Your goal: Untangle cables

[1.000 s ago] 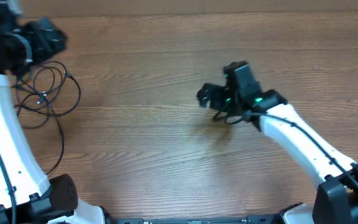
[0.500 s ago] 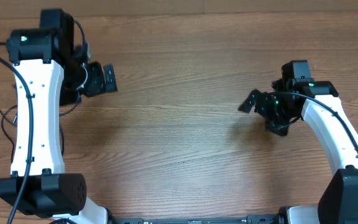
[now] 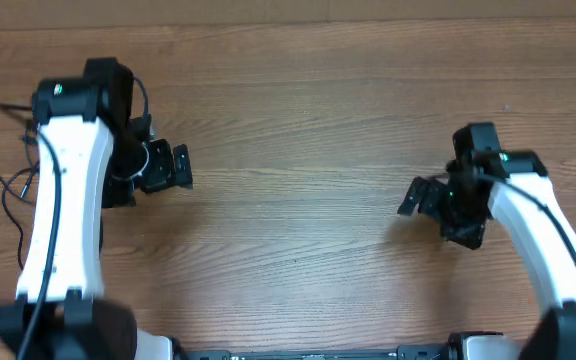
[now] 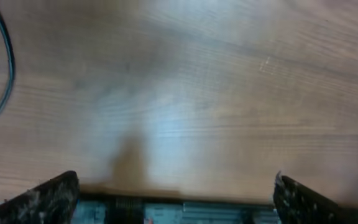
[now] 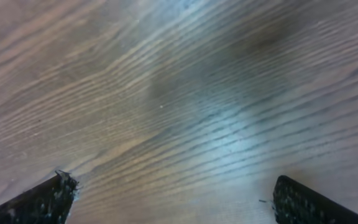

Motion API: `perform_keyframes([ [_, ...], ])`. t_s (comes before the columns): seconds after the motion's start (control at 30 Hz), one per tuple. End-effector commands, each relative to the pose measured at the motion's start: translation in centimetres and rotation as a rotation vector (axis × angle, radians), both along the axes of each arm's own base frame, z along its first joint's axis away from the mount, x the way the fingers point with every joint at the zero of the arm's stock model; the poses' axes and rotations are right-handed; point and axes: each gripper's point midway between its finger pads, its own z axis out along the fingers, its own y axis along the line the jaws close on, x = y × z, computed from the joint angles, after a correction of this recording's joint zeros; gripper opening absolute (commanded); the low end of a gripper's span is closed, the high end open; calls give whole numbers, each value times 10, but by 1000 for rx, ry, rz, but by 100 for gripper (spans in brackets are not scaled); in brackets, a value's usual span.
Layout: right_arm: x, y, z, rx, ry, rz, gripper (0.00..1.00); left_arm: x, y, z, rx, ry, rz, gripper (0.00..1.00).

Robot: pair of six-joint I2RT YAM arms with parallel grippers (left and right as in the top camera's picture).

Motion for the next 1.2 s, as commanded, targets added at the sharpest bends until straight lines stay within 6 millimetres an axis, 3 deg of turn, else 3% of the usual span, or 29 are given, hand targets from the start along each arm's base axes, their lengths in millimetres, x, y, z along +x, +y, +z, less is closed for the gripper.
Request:
perform_keyframes([
  [0.0,-4,3,17,2,-162,22,100,-14,0,27,21,-213,-20,100],
  [0.2,-19,12,51,15,-450,65,100,-38,3,52,64,-579,-9,100],
  [0.37,-35,5,87,-10,-676,56,100,-66,21,62,159,-789,97,100],
  [0.5,-40,4,107,-7,-779,50,100,-74,23,73,175,-889,110,100],
  [0.73,-41,4,107,-7,-780,50,100,-87,22,63,175,-840,106,100],
  [1.17,-41,4,107,-7,-781,50,100,-91,22,59,174,-815,105,100],
])
